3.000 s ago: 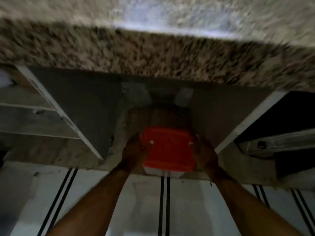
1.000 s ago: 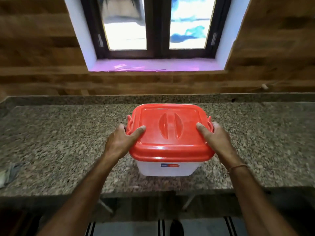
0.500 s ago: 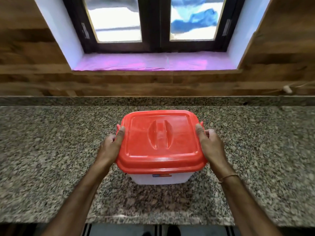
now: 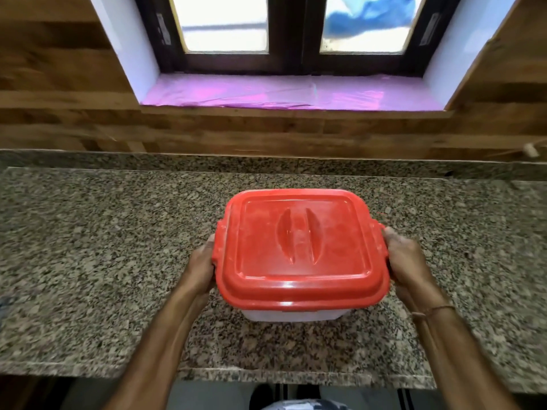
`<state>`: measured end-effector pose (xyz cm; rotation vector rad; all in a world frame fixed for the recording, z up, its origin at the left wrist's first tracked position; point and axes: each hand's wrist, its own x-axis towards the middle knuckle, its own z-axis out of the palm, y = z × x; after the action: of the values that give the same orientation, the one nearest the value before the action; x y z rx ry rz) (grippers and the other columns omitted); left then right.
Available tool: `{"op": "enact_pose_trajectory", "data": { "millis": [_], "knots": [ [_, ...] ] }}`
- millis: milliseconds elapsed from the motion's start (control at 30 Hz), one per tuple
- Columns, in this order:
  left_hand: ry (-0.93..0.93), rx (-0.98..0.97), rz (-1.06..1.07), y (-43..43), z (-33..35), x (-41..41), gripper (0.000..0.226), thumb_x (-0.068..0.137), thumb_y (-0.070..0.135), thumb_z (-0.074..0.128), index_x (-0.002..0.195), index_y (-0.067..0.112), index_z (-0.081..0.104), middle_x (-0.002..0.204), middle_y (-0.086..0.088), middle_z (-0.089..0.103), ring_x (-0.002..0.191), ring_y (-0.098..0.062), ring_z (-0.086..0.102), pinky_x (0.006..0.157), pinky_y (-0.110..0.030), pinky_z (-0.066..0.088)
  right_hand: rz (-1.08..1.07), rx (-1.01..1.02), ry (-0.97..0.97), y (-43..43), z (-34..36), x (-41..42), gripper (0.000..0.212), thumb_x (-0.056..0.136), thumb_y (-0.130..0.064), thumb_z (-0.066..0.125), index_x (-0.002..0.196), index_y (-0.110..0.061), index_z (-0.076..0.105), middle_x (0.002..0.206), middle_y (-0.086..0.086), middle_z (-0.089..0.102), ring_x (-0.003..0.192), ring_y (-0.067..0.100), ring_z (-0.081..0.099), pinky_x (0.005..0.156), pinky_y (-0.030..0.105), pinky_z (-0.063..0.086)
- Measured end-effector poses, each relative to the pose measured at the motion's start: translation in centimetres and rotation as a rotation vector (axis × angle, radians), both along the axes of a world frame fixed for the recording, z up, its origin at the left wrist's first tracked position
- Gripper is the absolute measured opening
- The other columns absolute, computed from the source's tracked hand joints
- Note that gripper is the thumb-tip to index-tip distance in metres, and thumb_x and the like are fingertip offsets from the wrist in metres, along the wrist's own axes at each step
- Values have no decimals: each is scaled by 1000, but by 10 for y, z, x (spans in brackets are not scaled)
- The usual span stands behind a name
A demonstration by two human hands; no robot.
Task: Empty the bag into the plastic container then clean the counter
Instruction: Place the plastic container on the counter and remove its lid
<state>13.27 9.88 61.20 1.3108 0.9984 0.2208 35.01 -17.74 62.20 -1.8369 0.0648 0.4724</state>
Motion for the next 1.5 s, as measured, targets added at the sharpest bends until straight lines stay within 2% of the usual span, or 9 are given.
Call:
{"op": "enact_pose_trajectory", "data": {
  "millis": [133, 233, 333, 500, 767, 867, 1100, 1367, 1500],
  "knots": [
    [-12, -13, 43, 6, -2, 1, 57, 105, 47, 48, 107, -5, 70, 102, -30, 73, 81, -36, 75, 68, -42, 64, 6, 136, 255, 0, -15, -13, 33, 103, -27, 60, 93, 3, 71, 89, 20, 70, 59, 19, 69, 59, 32, 63],
    [-15, 148, 102, 2, 10, -1, 53, 106, 50, 41, 126, 6, 62, 103, -19, 74, 82, -28, 75, 76, -44, 63, -43, 59, 56, 1, -9, -30, 37, 106, -43, 51, 103, -11, 71, 89, 7, 74, 67, 14, 73, 61, 33, 60],
    [-86, 269, -17, -5, 24, -6, 67, 102, 64, 27, 156, 26, 33, 136, -3, 61, 108, -21, 67, 91, -50, 54, -49, 63, -124, 1, 13, -48, 59, 102, -64, 31, 134, -26, 62, 107, -7, 73, 87, 10, 74, 71, 32, 59],
    [-156, 232, -142, -13, 24, -2, 88, 83, 79, 50, 157, 41, 24, 136, -14, 62, 94, -26, 78, 71, -51, 64, 60, 131, -107, 17, 21, -66, 68, 97, -71, 37, 150, -30, 46, 123, 8, 72, 96, 24, 78, 76, 50, 65],
    [-256, 172, -46, -16, 31, -1, 100, 79, 71, 65, 160, 32, 24, 145, -8, 56, 109, -20, 72, 80, -43, 64, 43, 121, -114, 18, 26, -69, 84, 84, -84, 45, 154, -37, 38, 131, 6, 68, 100, 23, 77, 77, 51, 65],
    [-298, 181, -20, -15, 38, -1, 89, 88, 61, 67, 160, 30, 25, 139, -1, 59, 106, -14, 72, 73, -31, 62, 49, 140, -133, 20, 35, -71, 76, 90, -75, 44, 154, -35, 38, 130, 3, 68, 102, 20, 76, 79, 47, 65],
    [-311, 308, -104, -32, 76, 25, 89, 88, 67, 64, 160, 36, 23, 152, 2, 49, 116, -15, 66, 86, -38, 61, 31, 179, -153, -8, 65, -52, 58, 95, -55, 59, 146, -28, 50, 123, 0, 71, 100, 16, 77, 78, 40, 65],
    [-214, 466, -379, -122, 82, 119, 103, 74, 97, 36, 158, 48, 5, 171, 6, 14, 156, -24, 19, 123, -59, 23, -102, 485, 95, -116, 43, 49, 49, 91, -27, 76, 136, -15, 63, 123, 15, 74, 108, 33, 74, 79, 47, 64],
    [-54, 808, -601, -183, 63, 153, 97, 88, 84, 18, 163, 28, -7, 170, 4, -18, 154, -9, -21, 124, -44, -15, -247, 509, 97, -190, 6, 91, 49, 89, -24, 77, 135, -13, 64, 121, 16, 75, 97, 27, 77, 72, 43, 65]
  ]
}}
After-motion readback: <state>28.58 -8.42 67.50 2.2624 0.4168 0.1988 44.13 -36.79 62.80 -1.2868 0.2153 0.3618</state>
